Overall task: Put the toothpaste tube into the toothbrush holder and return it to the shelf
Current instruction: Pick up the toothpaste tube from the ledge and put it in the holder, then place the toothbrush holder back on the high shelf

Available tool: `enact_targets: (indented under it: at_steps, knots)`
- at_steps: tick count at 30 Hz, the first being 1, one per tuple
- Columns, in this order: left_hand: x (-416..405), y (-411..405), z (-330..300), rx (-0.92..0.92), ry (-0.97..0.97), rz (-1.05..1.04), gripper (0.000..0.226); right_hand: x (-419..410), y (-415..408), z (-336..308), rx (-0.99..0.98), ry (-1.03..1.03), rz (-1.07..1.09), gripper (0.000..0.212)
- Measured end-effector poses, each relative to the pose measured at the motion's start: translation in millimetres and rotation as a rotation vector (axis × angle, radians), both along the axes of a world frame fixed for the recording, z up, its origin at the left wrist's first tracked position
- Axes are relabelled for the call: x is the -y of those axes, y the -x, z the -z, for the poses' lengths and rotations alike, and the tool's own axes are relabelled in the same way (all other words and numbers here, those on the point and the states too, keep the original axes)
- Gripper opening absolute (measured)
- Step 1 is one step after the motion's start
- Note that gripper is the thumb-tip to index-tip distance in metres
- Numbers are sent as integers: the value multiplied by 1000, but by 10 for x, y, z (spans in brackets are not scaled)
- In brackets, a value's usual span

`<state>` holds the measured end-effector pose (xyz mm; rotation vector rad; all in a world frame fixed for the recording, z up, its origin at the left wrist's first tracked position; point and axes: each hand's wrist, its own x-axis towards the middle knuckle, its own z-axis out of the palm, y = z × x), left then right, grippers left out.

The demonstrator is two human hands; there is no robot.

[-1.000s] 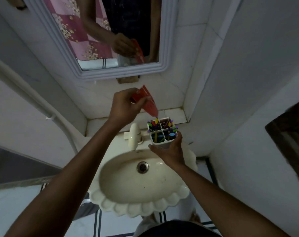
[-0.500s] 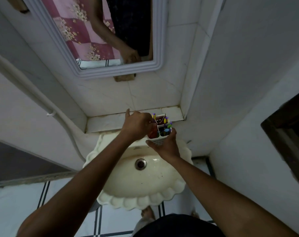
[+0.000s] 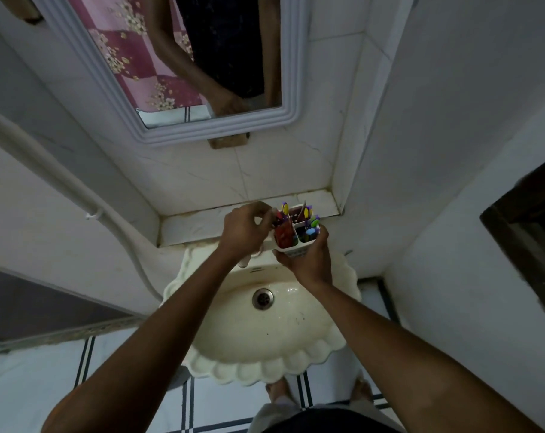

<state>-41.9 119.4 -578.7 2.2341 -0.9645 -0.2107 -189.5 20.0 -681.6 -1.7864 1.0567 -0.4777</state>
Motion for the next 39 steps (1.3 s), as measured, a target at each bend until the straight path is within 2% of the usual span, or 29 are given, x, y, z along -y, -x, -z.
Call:
enact_targets:
  at_steps: [4, 11, 14, 23, 29, 34, 39]
  knots:
    - [-110, -86, -60, 8, 59, -68, 32, 58, -55, -136, 44, -2, 37, 122]
    - [-227, -107, -479, 156, 58, -67, 57, 205, -33, -714, 173, 101, 104, 125]
    - [-208, -67, -797, 212, 77, -80, 58, 325, -12, -1120, 259, 172, 93, 120]
    - [-104, 246, -2129, 438, 246, -148, 57, 695, 193, -2843, 539, 410, 54, 118]
    - [34, 390, -3191, 614, 360, -138, 56, 839, 403, -4018, 698, 509, 67, 108]
    - [133, 514, -4013, 746, 453, -121, 45, 911, 539, -4904, 788, 554, 112, 110]
    - [257, 490, -4695, 854, 511, -153, 55, 942, 631, -5653, 859, 588, 136, 110]
